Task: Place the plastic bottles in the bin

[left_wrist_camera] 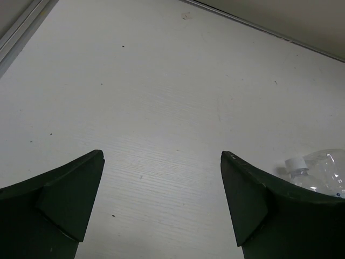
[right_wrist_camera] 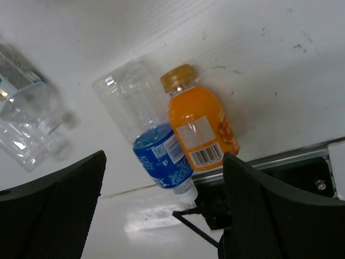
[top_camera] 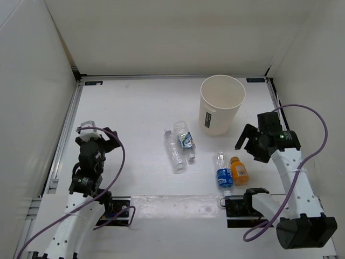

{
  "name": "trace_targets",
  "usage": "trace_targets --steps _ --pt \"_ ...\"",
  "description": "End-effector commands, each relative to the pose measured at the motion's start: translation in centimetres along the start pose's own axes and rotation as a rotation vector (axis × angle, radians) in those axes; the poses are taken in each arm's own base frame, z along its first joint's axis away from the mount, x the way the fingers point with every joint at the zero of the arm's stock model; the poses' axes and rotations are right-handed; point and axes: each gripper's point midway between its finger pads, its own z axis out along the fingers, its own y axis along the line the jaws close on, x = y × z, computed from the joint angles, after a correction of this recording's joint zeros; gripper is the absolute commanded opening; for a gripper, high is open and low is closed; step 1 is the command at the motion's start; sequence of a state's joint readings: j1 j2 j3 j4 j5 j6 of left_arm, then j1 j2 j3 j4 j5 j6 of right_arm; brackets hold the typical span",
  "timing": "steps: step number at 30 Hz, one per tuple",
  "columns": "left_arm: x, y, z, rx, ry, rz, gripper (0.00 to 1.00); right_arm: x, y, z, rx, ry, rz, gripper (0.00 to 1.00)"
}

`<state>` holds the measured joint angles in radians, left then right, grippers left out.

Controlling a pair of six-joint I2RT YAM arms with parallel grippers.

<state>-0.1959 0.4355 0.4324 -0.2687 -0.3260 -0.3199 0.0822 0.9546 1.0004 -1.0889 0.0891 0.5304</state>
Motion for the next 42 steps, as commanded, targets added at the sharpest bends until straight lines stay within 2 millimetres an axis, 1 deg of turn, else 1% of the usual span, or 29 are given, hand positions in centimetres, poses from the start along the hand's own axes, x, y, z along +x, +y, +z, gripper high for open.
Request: trace_targets --steps 1,2,5,6,8,9,10,14,17,20,22,26,27,28,29,30,31,32,34,35,37,39,41,42 --pt "0.1 0.1 -0.4 -0.005 0.008 -0.015 1.00 2.1 0.4 -0.5 0.001 0.089 0.015 0.90" --pt "0.2 0.2 -0.4 -0.007 0.009 -0.016 1.00 2.9 0.4 -0.5 -0.003 0.138 0.017 0.90" --pt "0.6 0.6 -0.6 -0.024 0.020 -0.010 1.00 4.6 -0.8 0.2 0.076 0.260 0.035 0.90" --pt "0.4 0.7 -0.7 -0.031 0.018 -0.016 1.00 5.5 -1.4 0.7 0.116 0.309 0.039 0.90" --pt "0.6 1.0 -0.9 -0.045 0.026 -0.012 1.00 6.2 -1.9 1.4 0.142 0.367 0.055 0.90" --pt "0.6 1.0 -1.0 -0.046 0.028 -0.014 1.00 7.2 -1.8 1.8 0.127 0.411 0.061 0.90" --pt "0.8 1.1 -1.1 -0.048 0.033 -0.014 1.00 7.0 -1.6 2.3 0.115 0.404 0.048 0.90" --pt "1.1 1.2 -1.2 -0.054 0.051 -0.029 1.00 7.4 -1.7 3.4 0.156 0.454 0.044 0.90" --pt "1.6 1.2 -1.3 -0.056 0.068 -0.033 1.00 7.0 -2.1 4.2 0.197 0.490 0.105 0.90" --pt "1.7 1.3 -1.3 -0.061 0.078 -0.036 1.00 7.1 -1.9 5.3 0.184 0.527 0.169 0.90" --pt "1.6 1.3 -1.4 -0.064 0.077 -0.041 1.00 7.5 -2.1 5.9 0.192 0.547 0.181 0.90" --pt "2.0 1.7 -1.6 -0.084 0.091 -0.046 1.00 7.7 -2.0 7.4 0.212 0.571 0.208 0.90" --pt "1.8 1.7 -1.7 -0.084 0.083 -0.048 1.00 7.9 -2.0 7.8 0.226 0.592 0.207 0.90" --pt "1.7 1.8 -1.7 -0.088 0.083 -0.050 1.00 7.8 -1.7 7.8 0.230 0.598 0.209 0.90" --pt "1.9 1.9 -1.8 -0.093 0.088 -0.048 1.00 7.5 -2.1 8.1 0.276 0.594 0.188 0.90" --pt "1.8 1.9 -1.8 -0.096 0.086 -0.053 1.00 7.9 -2.0 8.2 0.306 0.618 0.168 0.90" --pt "1.8 2.0 -1.8 -0.098 0.088 -0.053 1.00 7.4 -2.3 8.4 0.341 0.602 0.148 0.90" --pt "1.8 2.0 -1.8 -0.099 0.089 -0.052 1.00 7.5 -2.1 8.5 0.348 0.609 0.131 0.87" --pt "1.8 1.9 -1.8 -0.097 0.088 -0.057 1.00 7.8 -2.1 8.6 0.397 0.626 0.114 0.86" --pt "1.7 1.9 -1.8 -0.098 0.085 -0.058 1.00 7.6 -2.0 8.7 0.406 0.626 0.112 0.81" --pt "1.7 2.0 -1.9 -0.102 0.084 -0.059 1.00 7.8 -2.0 8.8 0.438 0.639 0.097 0.77" --pt "1.7 2.1 -1.9 -0.106 0.084 -0.061 1.00 7.7 -2.1 8.8 0.460 0.645 0.092 0.66" --pt "1.8 2.3 -2.0 -0.115 0.085 -0.060 1.00 7.8 -2.1 8.8 0.459 0.650 0.100 0.59" --pt "1.8 2.3 -2.0 -0.119 0.084 -0.061 1.00 7.7 -2.1 8.8 0.453 0.647 0.109 0.53"
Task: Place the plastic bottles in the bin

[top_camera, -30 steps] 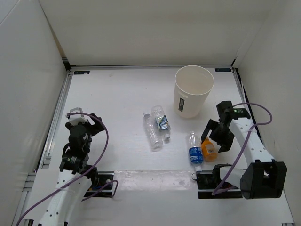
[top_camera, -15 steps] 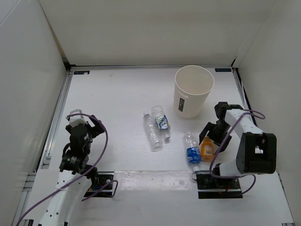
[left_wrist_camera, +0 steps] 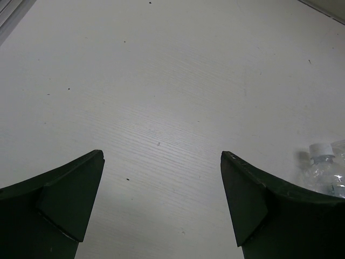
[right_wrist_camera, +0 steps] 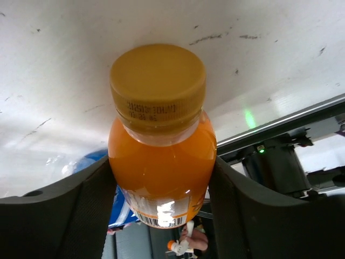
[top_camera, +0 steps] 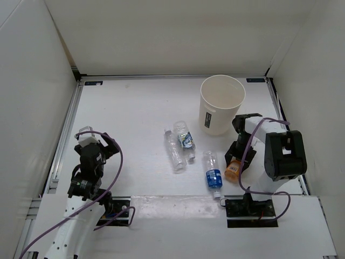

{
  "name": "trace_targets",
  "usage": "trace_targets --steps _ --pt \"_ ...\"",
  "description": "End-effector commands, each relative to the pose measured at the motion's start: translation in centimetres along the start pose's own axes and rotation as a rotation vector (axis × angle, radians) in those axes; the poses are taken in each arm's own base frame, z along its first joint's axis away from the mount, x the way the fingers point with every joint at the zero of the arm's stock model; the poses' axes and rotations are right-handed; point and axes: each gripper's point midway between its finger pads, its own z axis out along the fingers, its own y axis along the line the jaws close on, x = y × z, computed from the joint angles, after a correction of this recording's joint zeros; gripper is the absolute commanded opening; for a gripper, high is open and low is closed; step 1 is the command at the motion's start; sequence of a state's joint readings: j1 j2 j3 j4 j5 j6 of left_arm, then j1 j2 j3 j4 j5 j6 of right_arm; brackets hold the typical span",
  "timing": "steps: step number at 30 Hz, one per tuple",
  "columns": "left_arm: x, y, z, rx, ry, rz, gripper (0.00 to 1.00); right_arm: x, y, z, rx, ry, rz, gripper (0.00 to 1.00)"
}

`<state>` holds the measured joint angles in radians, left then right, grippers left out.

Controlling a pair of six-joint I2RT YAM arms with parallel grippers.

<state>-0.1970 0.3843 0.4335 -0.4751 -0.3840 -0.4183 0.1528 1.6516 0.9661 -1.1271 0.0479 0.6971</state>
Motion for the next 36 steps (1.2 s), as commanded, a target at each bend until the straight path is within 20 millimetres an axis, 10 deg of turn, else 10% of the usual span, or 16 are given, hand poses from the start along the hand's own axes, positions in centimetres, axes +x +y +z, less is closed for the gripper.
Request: trace_targets --steps 1,12,17,27,36 --pt "-1.4 0.0 -0.6 -0.011 -0.031 -0.020 1.00 -0.2 -0.7 -0.6 0.030 -0.005 0.039 0.51" --pt "-1.1 0.2 -0.4 -0.023 -0.029 -0.028 1.00 0.4 -1.3 -1.5 0.002 -0.081 -0.002 0.00" --pt "-0.8 0.4 -0.3 -0.033 -0.024 -0.049 1.00 0.0 -1.2 -4.1 -0.035 -0.173 -0.020 0.00" --pt "-0.7 -0.1 -0.1 -0.015 -0.020 -0.050 1.00 -0.2 -3.6 -13.8 -0.341 -0.503 0.065 0.00" --pt "-1.1 -3.8 0.8 0.161 -0.008 -0.021 1.00 -1.8 -4.5 -29.9 -0.864 -0.951 0.187 0.00"
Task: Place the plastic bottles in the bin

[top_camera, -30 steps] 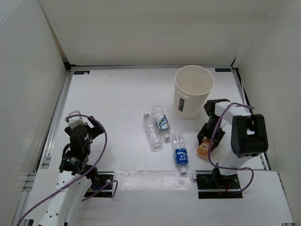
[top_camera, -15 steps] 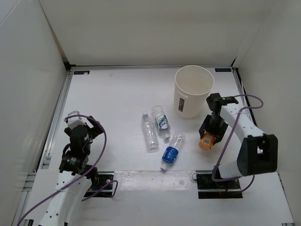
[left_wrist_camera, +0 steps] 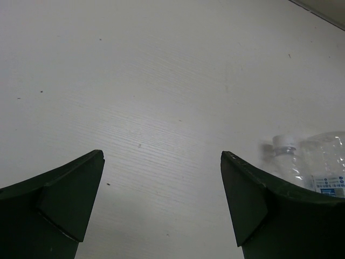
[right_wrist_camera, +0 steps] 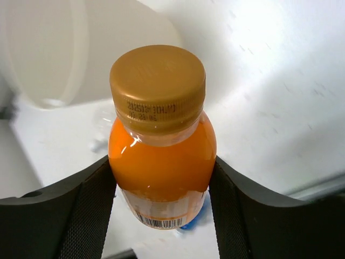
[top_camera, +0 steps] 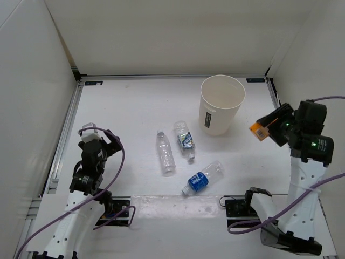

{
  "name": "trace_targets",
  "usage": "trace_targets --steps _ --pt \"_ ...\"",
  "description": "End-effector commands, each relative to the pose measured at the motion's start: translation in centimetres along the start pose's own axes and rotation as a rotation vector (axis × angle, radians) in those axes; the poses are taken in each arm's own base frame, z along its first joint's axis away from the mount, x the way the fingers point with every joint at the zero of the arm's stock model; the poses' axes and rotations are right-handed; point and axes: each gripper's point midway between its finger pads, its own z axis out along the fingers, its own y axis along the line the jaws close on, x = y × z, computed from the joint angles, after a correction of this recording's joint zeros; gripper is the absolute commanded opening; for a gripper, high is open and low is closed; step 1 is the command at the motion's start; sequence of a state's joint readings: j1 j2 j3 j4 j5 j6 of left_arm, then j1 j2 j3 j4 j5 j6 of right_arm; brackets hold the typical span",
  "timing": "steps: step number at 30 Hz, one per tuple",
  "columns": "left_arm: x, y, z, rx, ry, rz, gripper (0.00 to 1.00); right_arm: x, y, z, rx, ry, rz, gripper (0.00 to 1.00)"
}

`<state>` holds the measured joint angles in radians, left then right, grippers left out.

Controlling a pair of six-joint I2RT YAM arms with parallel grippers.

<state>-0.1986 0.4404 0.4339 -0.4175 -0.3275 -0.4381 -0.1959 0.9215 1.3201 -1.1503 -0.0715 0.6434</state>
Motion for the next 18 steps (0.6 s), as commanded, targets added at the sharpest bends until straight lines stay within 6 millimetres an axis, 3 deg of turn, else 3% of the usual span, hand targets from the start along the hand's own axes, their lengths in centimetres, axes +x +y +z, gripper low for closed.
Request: trace_targets --steps 1,2,3,4,5,6,7,8,9,11,12,13,14,16,18 --pt "-1.4 -2.5 0.3 0.110 -0.029 -0.021 1.00 -4.5 5.7 -1.6 -0.211 -0.101 0.005 0.00" --pt "-1.6 -2.7 0.4 0.109 -0.033 -0.030 1.00 -4.9 6.6 -0.9 -0.217 -0.080 -0.010 0.00" --pt "-1.6 -2.7 0.5 0.103 -0.029 -0.053 1.00 -6.2 8.9 -2.6 -0.267 -0.138 -0.055 0.00" --pt "-1.6 -2.9 0.5 0.105 -0.024 -0.081 1.00 -7.5 9.5 -2.5 -0.253 -0.188 -0.083 0.00" --pt "-1.3 -3.6 0.5 0.136 0.002 -0.089 1.00 -7.1 12.0 -1.9 -0.282 -0.164 -0.155 0.00" --pt "-0.8 -4.0 0.5 0.154 0.026 -0.097 1.00 -8.7 12.8 -2.2 -0.258 -0.239 -0.189 0.00" --pt "-0.5 -4.7 0.4 0.189 0.047 -0.097 1.00 -9.5 14.0 -0.8 -0.247 -0.236 -0.217 0.00" --pt "-0.1 -4.9 0.7 0.196 0.068 -0.098 1.00 -8.8 15.5 -0.5 -0.275 -0.221 -0.253 0.00" --pt "-0.2 -5.3 0.7 0.205 0.072 -0.121 1.00 -9.3 16.3 -0.5 -0.289 -0.235 -0.260 0.00" --pt "0.3 -5.8 1.2 0.222 0.100 -0.128 1.00 -9.3 18.1 2.0 -0.284 -0.199 -0.281 0.00" --pt "-0.7 -6.6 1.4 0.246 0.071 -0.137 1.00 -9.6 19.4 2.5 -0.293 -0.202 -0.291 0.00" --pt "-0.6 -6.7 1.6 0.254 0.080 -0.137 1.00 -9.5 19.8 3.2 -0.284 -0.198 -0.299 0.00" --pt "-0.2 -7.0 1.9 0.257 0.095 -0.135 1.00 -8.9 20.1 5.4 -0.249 -0.165 -0.313 0.00" --pt "-0.7 -7.6 2.2 0.278 0.091 -0.149 1.00 -9.2 21.2 5.5 -0.239 -0.196 -0.334 0.00" --pt "-0.8 -8.2 2.3 0.294 0.097 -0.165 1.00 -9.0 21.2 7.9 -0.188 -0.169 -0.347 0.05"
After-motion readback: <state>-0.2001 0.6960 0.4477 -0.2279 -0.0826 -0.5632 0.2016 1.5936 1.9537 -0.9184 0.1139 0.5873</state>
